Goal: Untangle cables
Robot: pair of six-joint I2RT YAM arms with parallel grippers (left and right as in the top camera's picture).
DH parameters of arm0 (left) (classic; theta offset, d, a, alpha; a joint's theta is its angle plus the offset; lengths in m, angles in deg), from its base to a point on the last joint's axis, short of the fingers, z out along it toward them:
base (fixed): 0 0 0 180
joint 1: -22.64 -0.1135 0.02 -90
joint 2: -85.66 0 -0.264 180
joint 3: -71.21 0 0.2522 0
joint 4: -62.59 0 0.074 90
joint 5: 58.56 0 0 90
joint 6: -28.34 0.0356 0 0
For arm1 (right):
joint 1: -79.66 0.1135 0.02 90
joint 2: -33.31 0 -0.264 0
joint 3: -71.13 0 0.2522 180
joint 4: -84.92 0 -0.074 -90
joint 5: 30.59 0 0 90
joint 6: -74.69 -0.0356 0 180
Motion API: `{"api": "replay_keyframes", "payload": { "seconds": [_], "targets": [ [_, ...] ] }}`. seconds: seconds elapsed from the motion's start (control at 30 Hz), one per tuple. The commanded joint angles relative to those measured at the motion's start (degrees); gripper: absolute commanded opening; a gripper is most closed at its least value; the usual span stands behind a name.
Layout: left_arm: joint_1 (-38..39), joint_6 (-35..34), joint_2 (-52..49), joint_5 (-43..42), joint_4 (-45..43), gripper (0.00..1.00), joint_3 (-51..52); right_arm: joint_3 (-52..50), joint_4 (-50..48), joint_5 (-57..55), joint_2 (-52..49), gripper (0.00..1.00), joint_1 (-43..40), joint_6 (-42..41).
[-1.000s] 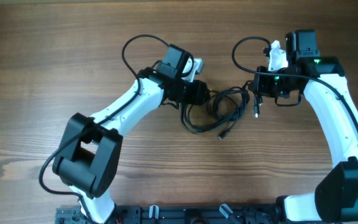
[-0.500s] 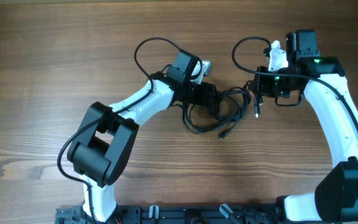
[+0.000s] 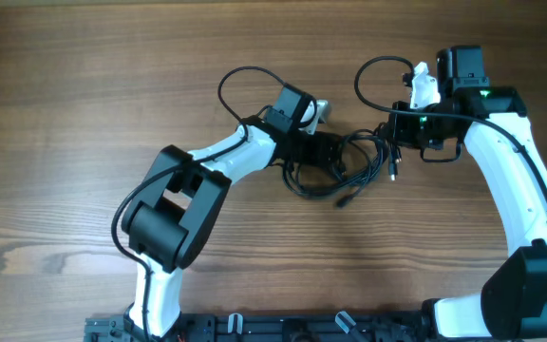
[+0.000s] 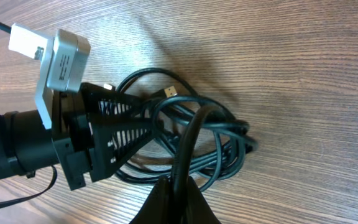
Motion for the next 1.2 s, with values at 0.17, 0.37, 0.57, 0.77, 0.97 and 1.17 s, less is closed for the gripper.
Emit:
{"api": "replay_keyframes", "payload": {
  "seconds": [0.17, 0.37, 0.57, 0.77, 0.97, 1.17],
  "targets": [
    [3.96, -8.17, -1.40, 10.71, -0.59, 0.42, -0.46, 0.20, 0.04, 1.01, 1.16, 0.23, -0.39, 0.76],
    [5.40, -9.18, -1.38, 14.43, -0.61, 0.15, -0.46, 0.22, -1.62, 5.99, 1.16, 0.27, -0.39, 0.87],
    [4.28, -9.07, -0.85, 13.68, -0.57, 0.04, -0.48, 0.22, -3.28, 10.38, 1.16, 0.32, -0.39, 1.05],
    [2.36, -2.60, 8.46, 6.93, 0.07, 0.04, -0.48, 0.22, -3.82, 9.99, 1.16, 0.35, -0.37, 0.55],
    [1.81, -1.18, 22.64, 4.66, 2.51, 0.04, -0.48, 0.22, -5.07, 10.01, 1.16, 0.39, -0.02, 0.57],
    [1.01, -1.51, 28.94, 7.67, 6.16, 0.04, -0.48, 0.22, -6.03, 6.93, 1.14, 0.38, 0.81, -3.17]
  ]
}}
